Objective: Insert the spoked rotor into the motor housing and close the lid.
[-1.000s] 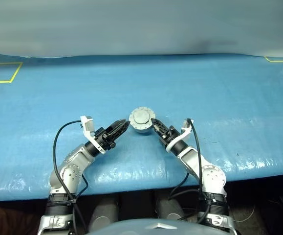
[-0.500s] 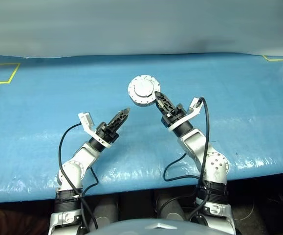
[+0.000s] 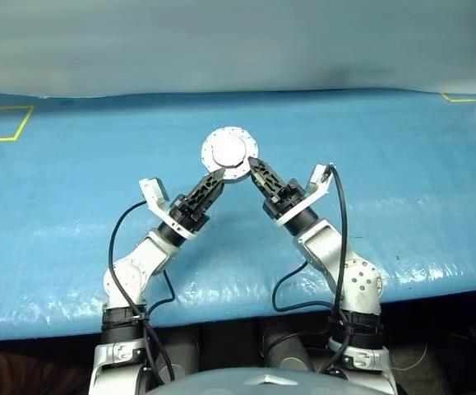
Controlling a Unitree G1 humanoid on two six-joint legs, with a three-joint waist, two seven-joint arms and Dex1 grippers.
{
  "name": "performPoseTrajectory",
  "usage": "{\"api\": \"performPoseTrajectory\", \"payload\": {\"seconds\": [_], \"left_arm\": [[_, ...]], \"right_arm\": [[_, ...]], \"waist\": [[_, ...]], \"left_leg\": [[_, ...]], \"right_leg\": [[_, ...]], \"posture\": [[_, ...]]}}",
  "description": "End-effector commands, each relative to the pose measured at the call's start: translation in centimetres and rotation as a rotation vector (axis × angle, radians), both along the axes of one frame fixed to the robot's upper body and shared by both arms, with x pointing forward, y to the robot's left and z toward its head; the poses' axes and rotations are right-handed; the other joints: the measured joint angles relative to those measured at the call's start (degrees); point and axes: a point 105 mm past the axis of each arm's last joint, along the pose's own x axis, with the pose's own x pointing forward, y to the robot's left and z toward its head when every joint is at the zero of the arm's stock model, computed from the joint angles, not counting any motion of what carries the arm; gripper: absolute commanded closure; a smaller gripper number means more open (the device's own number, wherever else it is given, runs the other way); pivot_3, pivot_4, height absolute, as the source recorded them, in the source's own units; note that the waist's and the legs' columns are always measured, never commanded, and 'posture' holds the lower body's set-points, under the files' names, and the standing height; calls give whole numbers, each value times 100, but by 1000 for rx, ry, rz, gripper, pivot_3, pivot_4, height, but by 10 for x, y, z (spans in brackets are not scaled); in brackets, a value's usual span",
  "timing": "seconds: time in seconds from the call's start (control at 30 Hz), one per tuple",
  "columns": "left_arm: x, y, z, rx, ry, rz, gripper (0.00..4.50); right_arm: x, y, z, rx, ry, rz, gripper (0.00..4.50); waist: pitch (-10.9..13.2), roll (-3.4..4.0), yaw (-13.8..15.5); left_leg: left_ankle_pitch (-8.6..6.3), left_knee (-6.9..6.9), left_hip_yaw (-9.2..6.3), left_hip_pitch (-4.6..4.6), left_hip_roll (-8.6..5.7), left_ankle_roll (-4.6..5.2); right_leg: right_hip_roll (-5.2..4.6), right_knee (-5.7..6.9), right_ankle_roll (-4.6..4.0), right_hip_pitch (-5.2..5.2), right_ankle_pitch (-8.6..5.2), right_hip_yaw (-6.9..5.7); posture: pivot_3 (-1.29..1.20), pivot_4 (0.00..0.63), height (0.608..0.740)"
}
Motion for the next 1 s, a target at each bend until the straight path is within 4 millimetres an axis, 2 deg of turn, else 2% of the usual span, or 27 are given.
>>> {"api": "performPoseTrajectory", "payload": {"seconds": [0.03,0.63,1.0], "left_arm": [[5,-2,12,-45,-27,9,21],[10,4,4,-16,8,55,21],[17,13,10,-91,27,119,21]], "right_arm": [[-19,22,19,34,-100,111,3308],[-30,23,24,41,-180,157,3308],[-29,22,13,-7,-155,151,3308]], "waist": [[0,0,-2],[0,0,-15],[1,-1,-12]], "left_leg": [[0,0,0,0,0,0],[0,9,1,-1,1,0],[-1,62,1,-15,3,1]], "right_leg": [[0,0,0,0,0,0],[5,1,2,2,4,5],[9,3,6,11,2,6]], "posture": [[0,150,740],[0,150,740],[0,150,740]]}}
